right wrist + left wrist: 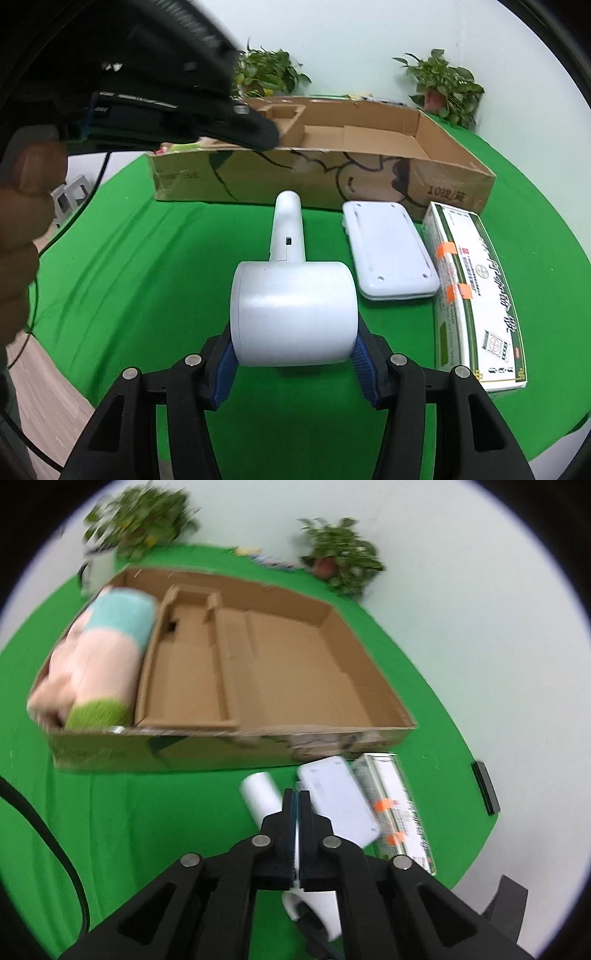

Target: Organize objects

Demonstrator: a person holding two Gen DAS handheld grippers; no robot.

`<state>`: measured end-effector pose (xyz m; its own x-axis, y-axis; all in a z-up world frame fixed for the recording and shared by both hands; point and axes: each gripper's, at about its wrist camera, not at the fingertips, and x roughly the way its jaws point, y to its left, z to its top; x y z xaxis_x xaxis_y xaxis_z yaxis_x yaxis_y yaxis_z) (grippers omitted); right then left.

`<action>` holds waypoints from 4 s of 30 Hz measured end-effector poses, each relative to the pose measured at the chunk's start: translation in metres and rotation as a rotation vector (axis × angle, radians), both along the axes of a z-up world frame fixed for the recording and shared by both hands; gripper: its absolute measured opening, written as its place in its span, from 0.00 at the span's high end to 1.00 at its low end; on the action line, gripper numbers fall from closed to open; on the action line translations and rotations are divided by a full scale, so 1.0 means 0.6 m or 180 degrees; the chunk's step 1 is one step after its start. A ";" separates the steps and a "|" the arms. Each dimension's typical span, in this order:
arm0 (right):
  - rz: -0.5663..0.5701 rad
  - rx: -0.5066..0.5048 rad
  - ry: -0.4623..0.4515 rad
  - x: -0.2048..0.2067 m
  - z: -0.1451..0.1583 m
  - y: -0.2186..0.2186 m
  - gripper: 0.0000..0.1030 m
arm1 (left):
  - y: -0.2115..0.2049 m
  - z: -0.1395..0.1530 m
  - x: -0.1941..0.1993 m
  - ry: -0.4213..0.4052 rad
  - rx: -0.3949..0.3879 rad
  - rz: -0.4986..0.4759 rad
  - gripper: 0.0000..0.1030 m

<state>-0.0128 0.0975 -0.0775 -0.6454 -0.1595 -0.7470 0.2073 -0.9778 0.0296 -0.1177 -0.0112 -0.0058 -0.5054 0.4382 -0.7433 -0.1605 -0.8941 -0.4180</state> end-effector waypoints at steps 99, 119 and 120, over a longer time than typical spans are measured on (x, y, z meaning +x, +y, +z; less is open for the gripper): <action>0.0143 -0.0724 -0.1155 -0.425 0.069 -0.005 0.44 | 0.036 -0.048 -0.412 -0.0872 -0.0419 -0.0215 0.70; 0.0262 -0.1086 -0.1199 -0.479 0.106 0.004 0.41 | 0.023 -0.012 -0.391 -0.0684 -0.0514 -0.0264 0.70; 0.0251 -0.1113 -0.1186 -0.483 0.109 0.007 0.41 | 0.022 -0.010 -0.392 -0.0676 -0.0502 -0.0263 0.70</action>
<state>-0.3023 0.1017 -0.0120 -0.3217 -0.4782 -0.8172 0.1932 -0.8781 0.4378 -0.3527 0.0023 -0.0120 -0.2982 0.3419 -0.8912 -0.1591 -0.9384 -0.3068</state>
